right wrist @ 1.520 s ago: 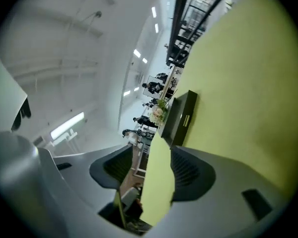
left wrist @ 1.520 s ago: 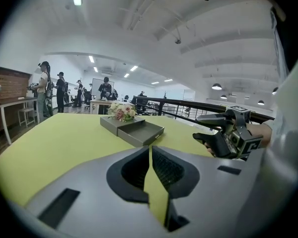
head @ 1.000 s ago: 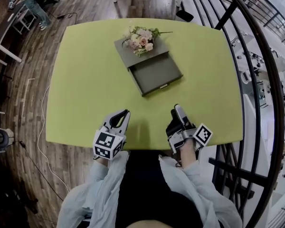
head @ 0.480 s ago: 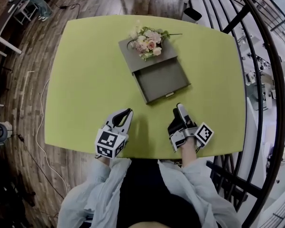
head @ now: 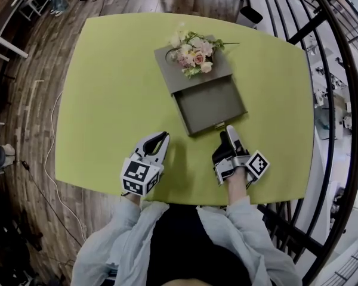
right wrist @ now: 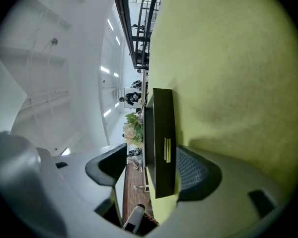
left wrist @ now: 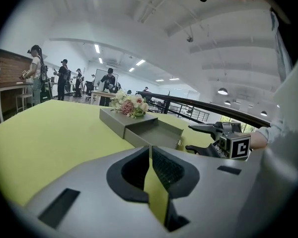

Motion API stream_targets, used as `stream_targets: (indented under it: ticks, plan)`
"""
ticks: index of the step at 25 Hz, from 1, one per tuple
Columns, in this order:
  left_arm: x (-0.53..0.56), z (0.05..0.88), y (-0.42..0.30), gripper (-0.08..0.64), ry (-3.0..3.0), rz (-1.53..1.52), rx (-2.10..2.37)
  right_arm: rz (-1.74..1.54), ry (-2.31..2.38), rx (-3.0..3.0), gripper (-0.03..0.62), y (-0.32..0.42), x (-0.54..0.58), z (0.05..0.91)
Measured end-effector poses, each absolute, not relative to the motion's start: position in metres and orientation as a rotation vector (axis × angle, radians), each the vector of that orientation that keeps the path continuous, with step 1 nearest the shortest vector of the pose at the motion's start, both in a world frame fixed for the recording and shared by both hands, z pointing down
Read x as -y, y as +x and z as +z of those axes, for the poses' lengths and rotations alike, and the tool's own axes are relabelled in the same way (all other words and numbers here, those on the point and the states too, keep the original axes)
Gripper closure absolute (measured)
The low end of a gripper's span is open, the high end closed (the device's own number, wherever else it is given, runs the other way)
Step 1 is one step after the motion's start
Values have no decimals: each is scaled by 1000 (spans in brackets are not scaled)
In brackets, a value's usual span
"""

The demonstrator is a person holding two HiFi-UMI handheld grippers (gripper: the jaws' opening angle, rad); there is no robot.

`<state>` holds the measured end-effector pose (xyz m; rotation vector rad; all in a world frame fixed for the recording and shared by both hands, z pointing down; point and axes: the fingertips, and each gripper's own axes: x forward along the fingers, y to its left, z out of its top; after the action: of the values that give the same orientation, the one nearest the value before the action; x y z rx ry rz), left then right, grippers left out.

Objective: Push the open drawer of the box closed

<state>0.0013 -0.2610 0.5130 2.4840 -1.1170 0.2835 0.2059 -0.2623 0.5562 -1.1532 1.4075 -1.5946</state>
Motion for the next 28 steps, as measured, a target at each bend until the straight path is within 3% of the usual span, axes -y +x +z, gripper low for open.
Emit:
stream_targets:
  ticks: [28]
  plan:
    - [257, 504, -4, 532, 2469, 246, 1147, -1517, -1007, -1458, 276, 193, 280, 524]
